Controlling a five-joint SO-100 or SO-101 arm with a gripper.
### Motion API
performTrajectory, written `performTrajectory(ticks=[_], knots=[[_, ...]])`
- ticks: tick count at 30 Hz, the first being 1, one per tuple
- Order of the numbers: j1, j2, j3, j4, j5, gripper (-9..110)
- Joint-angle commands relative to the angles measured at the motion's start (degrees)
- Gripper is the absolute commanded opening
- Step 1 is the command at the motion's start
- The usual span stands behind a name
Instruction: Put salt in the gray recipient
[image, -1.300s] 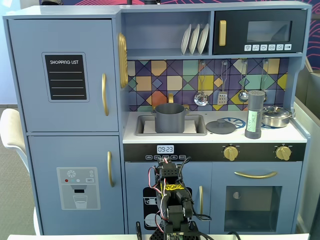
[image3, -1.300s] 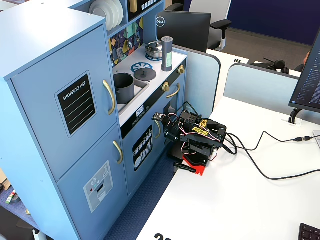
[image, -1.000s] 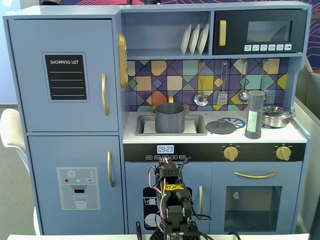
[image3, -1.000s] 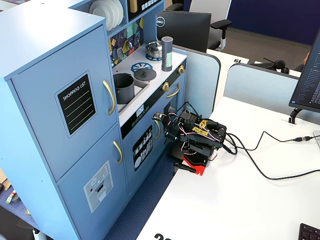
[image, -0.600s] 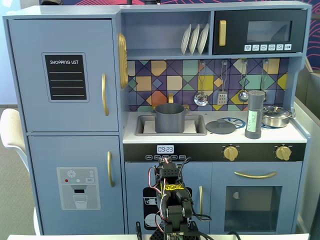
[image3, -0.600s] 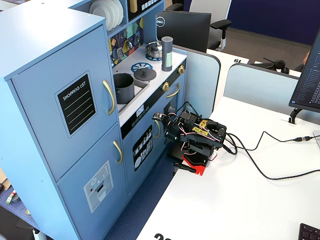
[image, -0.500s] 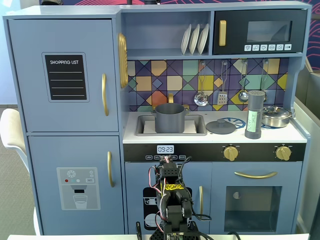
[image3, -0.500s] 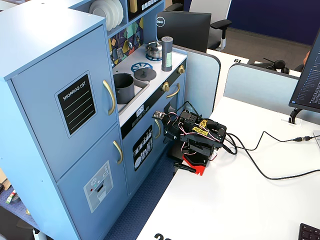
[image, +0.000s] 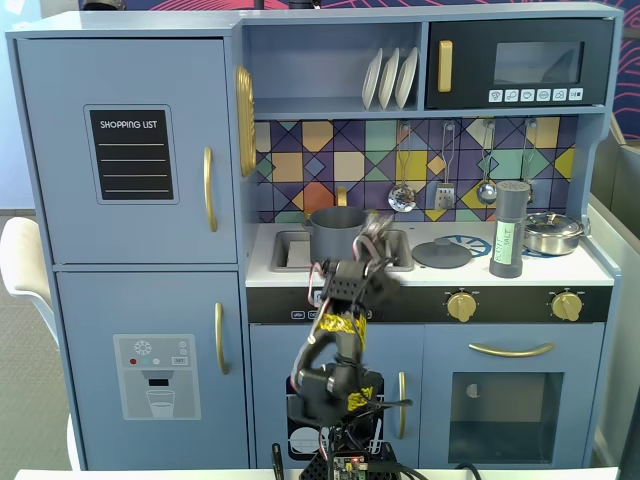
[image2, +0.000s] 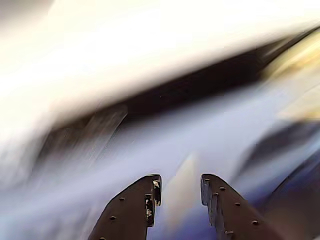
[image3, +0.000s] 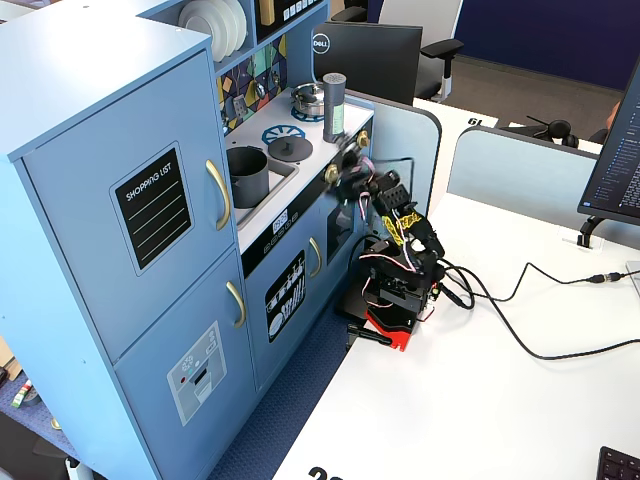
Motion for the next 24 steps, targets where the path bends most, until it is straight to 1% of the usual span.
performTrajectory(ticks=[1,4,5,7,10,12,14,18,24], knots=[[15.29,-5.89,-10.37,-10.02,-1.23,0],[20.13,-8.70,-7.91,-25.58,-2.46,0],[20.39,-9.32,-6.59,-30.67,-1.49,4],[20.83,-10.99,-3.60,-41.22,1.58,18],[21.88,-14.68,1.58,-57.57,1.32,31],[22.41,-17.40,3.52,-65.21,1.58,39],[22.41,-19.69,3.87,-68.20,1.67,46],[22.06,-24.17,2.72,-70.93,1.05,56],[21.45,-31.73,-1.41,-72.77,0.62,57]])
